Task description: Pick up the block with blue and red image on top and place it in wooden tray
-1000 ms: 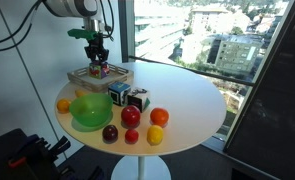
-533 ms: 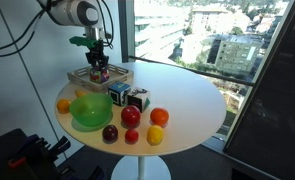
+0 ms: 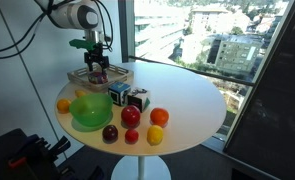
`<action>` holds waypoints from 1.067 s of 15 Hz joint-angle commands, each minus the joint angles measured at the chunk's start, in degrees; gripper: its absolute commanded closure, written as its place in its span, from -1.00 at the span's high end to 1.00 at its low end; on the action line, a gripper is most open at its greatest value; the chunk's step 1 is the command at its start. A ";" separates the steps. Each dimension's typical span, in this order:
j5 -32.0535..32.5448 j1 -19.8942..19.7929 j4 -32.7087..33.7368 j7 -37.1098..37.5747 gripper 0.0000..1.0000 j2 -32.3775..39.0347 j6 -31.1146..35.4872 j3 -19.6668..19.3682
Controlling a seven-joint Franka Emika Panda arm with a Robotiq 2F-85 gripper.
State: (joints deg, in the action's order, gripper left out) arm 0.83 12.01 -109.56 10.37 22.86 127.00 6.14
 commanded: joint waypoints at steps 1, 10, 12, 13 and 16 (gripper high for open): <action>0.15 0.14 1.01 1.23 1.00 -0.35 -0.37 -0.12; 0.02 0.10 1.04 2.65 1.00 -3.89 -1.17 -0.17; 0.03 0.02 0.63 3.20 1.00 -5.20 -1.55 -0.20; 0.15 0.03 0.33 3.65 1.00 -5.97 -1.72 -0.25; 0.12 -0.16 -0.34 4.10 1.00 -8.08 -2.91 -0.21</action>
State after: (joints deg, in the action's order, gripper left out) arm 0.78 11.99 -108.55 12.78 17.85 125.96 6.03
